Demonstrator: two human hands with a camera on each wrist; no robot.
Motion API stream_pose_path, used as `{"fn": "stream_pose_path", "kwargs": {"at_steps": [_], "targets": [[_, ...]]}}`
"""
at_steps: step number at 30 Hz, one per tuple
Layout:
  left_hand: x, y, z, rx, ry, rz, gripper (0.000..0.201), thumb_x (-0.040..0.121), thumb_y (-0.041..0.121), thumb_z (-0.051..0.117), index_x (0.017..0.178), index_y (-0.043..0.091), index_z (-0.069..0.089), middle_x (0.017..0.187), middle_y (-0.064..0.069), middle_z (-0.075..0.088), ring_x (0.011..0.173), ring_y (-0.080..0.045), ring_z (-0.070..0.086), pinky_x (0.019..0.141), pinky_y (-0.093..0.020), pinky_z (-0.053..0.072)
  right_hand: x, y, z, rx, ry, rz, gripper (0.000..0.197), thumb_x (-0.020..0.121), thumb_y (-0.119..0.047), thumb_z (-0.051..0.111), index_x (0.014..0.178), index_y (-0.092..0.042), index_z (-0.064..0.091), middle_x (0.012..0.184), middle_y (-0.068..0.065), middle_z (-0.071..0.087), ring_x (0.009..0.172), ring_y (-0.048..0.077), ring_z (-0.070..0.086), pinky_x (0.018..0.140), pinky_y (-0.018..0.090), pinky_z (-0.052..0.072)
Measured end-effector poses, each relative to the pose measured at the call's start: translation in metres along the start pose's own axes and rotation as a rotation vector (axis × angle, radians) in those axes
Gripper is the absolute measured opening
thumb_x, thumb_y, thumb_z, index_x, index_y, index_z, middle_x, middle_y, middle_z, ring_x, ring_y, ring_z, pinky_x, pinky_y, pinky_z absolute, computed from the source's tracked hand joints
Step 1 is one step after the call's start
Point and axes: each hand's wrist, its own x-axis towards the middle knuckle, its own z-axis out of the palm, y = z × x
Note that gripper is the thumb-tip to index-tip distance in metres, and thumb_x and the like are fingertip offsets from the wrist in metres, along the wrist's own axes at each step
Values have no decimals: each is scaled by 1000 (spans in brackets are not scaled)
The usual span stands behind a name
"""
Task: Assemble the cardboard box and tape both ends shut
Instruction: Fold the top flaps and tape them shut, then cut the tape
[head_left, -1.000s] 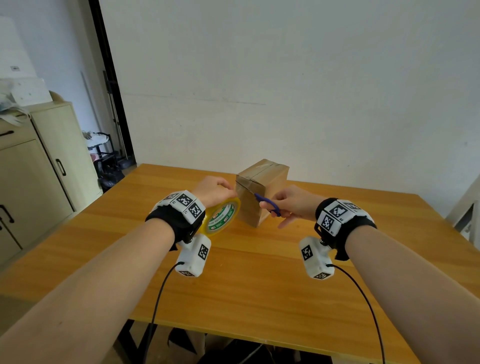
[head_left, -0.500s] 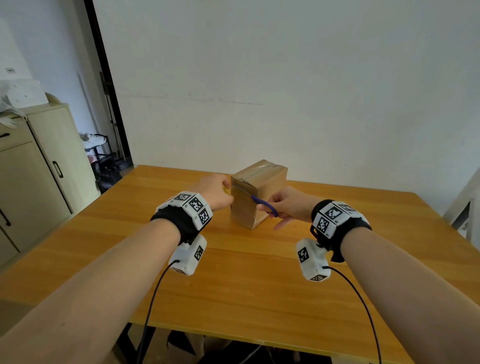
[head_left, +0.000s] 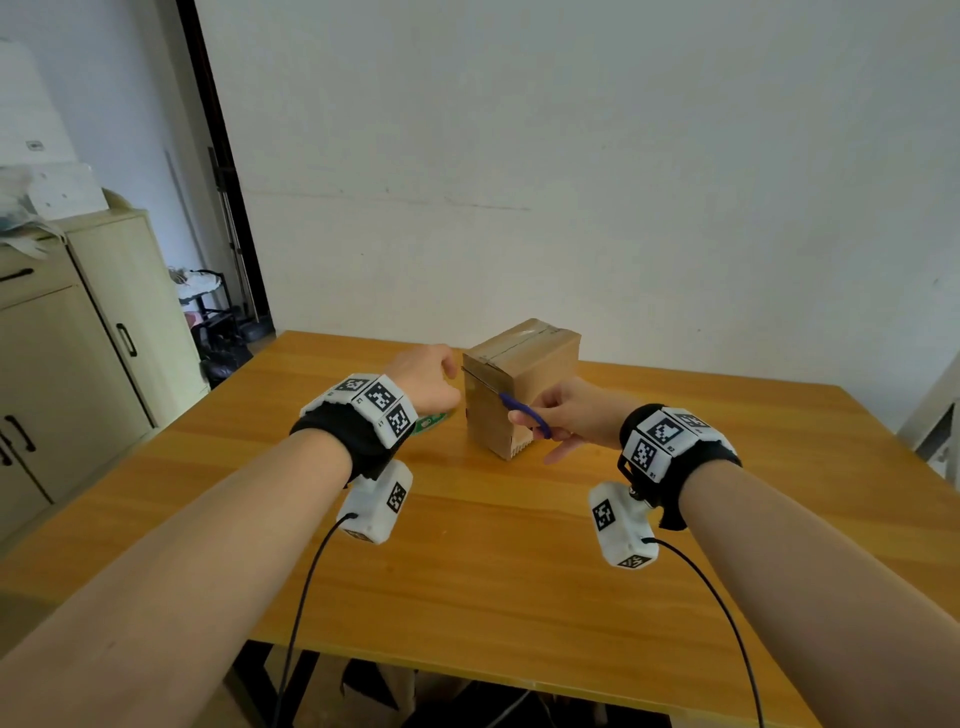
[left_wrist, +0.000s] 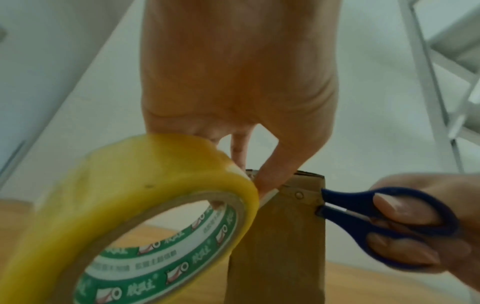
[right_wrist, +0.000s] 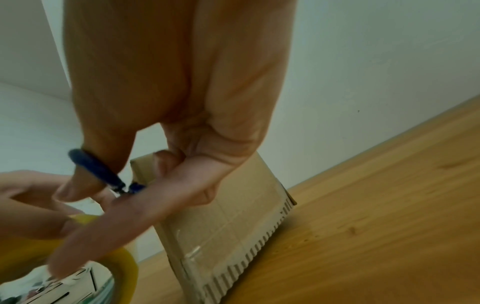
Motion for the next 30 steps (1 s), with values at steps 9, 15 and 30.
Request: {"fn": "stream_pose_path", "kwargs": {"at_steps": [9, 15, 30], "targets": [[1, -4, 7, -108, 24, -17, 29, 76, 13, 62, 104, 18, 56, 96, 0, 54, 79, -16, 52, 54, -23, 36, 1, 0, 0, -15, 18, -29, 25, 84, -29, 69, 76, -7, 59, 65, 2, 56, 41, 3, 55, 65, 28, 60], [2, -5, 3, 9, -31, 4, 33, 74, 8, 57, 105, 18, 52, 78, -1, 53, 58, -15, 47, 46, -23, 33, -1, 1, 3, -28, 13, -53, 24, 84, -27, 69, 73, -8, 59, 64, 2, 54, 43, 1, 56, 60, 25, 59], [-10, -37, 25, 37, 71, 44, 22, 93, 38, 48, 88, 17, 48, 72, -2, 53, 58, -17, 44, 49, -27, 29, -4, 4, 1, -27, 51, -86, 24, 84, -26, 68, 70, -8, 60, 61, 1, 54, 50, 3, 58, 71, 35, 60]]}}
